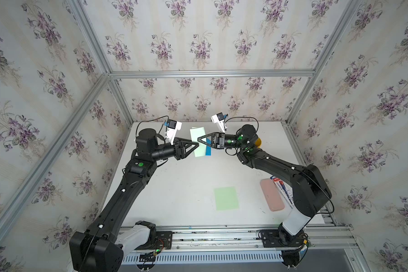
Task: Fold the square paper along the opposite sides
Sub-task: Fold the paper, then smooth out the paper at the center of the board.
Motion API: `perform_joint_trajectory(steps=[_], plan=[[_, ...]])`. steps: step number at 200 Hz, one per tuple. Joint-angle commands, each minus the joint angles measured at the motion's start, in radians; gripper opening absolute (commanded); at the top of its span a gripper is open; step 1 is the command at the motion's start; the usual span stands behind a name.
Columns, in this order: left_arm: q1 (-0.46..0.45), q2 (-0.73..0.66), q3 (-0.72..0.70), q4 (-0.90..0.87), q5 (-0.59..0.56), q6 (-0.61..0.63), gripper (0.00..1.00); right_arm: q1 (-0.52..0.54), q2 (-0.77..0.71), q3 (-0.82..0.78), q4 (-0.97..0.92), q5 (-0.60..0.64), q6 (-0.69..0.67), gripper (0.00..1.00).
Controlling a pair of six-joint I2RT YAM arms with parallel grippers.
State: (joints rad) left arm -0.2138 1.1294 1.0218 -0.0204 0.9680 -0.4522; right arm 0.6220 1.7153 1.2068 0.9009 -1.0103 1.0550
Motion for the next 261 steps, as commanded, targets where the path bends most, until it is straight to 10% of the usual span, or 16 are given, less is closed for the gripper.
perform_joint_trajectory(steps=[1, 129, 168, 206, 261], plan=[[-0.001, 0.005, 0.004, 0.036, 0.000, 0.033, 0.40, 0.000, -0.003, 0.001, 0.043, -0.014, 0.018, 0.09], [0.001, 0.023, 0.007, 0.126, 0.009, -0.082, 0.00, 0.000, 0.001, -0.003, 0.030, -0.016, 0.003, 0.10], [0.030, 0.038, 0.060, -0.095, -0.012, -0.032, 0.00, -0.028, -0.018, -0.053, 0.030, -0.004, -0.023, 0.28], [0.040, 0.181, 0.177, -0.589, -0.096, 0.178, 0.00, -0.070, -0.102, -0.170, -0.292, 0.173, -0.365, 0.42], [0.037, 0.504, 0.180, -0.939, -0.312, 0.355, 0.00, 0.024, -0.258, -0.496, -0.182, 0.598, -0.833, 0.21]])
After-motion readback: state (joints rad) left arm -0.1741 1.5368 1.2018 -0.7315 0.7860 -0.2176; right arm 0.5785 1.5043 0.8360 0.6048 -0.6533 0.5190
